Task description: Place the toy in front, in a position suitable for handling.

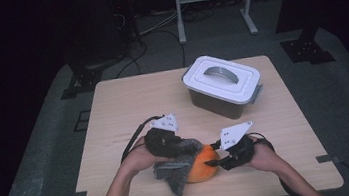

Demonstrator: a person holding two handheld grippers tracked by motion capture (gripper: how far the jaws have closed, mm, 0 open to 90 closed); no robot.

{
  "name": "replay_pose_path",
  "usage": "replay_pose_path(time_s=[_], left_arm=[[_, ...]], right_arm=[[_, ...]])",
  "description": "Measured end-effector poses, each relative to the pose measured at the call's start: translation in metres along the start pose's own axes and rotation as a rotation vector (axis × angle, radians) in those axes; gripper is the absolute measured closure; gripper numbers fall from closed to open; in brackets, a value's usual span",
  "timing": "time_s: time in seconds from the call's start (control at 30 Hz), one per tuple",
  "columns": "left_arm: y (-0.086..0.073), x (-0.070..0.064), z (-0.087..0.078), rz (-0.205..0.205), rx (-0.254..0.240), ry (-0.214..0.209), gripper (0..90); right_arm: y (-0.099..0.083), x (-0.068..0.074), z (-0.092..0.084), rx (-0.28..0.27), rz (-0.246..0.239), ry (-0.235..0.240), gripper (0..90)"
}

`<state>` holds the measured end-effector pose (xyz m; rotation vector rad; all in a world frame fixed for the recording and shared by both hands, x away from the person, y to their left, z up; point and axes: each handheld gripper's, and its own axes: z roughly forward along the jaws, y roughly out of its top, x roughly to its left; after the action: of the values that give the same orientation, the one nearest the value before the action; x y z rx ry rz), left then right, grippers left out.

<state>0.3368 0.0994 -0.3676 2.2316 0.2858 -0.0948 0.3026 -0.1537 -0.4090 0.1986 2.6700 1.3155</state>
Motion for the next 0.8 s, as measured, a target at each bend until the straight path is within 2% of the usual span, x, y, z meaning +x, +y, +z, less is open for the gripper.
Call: replay_pose_path(time_s=[0.13, 0.2, 0.33, 0.4, 0.47, 0.53, 0.67, 0.73, 0.8], left_arm=[[-0.008, 0.005, -0.005, -0.03, 0.022, 0.022, 72.5], [-0.013, 0.007, -0.006, -0.041, 0.035, 0.024, 72.5], [-0.025, 0.007, -0.005, -0.065, 0.021, -0.007, 72.5], [-0.03, 0.005, -0.005, -0.075, 0.01, -0.031, 72.5], [-0.036, 0.004, -0.006, -0.091, -0.014, -0.072, 72.5], [-0.041, 0.003, -0.007, -0.103, -0.033, -0.077, 72.5], [-0.043, 0.003, -0.008, -0.102, -0.033, -0.063, 72.5], [-0.039, 0.002, -0.006, -0.088, -0.023, -0.063, 72.5], [-0.034, 0.001, -0.004, -0.072, -0.017, -0.066, 72.2]], right_arm=[[-0.015, 0.001, -0.004, -0.032, 0.031, 0.001, 52.8], [-0.02, 0.0, -0.007, -0.031, 0.048, -0.004, 51.8], [-0.021, -0.003, -0.008, -0.006, 0.139, -0.038, 43.0], [-0.019, -0.001, -0.006, 0.012, 0.156, -0.058, 40.3], [-0.018, -0.001, -0.006, 0.024, 0.169, -0.073, 39.9], [-0.017, -0.003, -0.007, 0.033, 0.194, -0.088, 40.0], [-0.015, -0.004, -0.011, 0.008, 0.2, -0.002, 28.9], [-0.011, -0.004, -0.011, 0.006, 0.178, 0.007, 26.7], [-0.008, -0.006, -0.01, -0.007, 0.18, 0.017, 26.0]])
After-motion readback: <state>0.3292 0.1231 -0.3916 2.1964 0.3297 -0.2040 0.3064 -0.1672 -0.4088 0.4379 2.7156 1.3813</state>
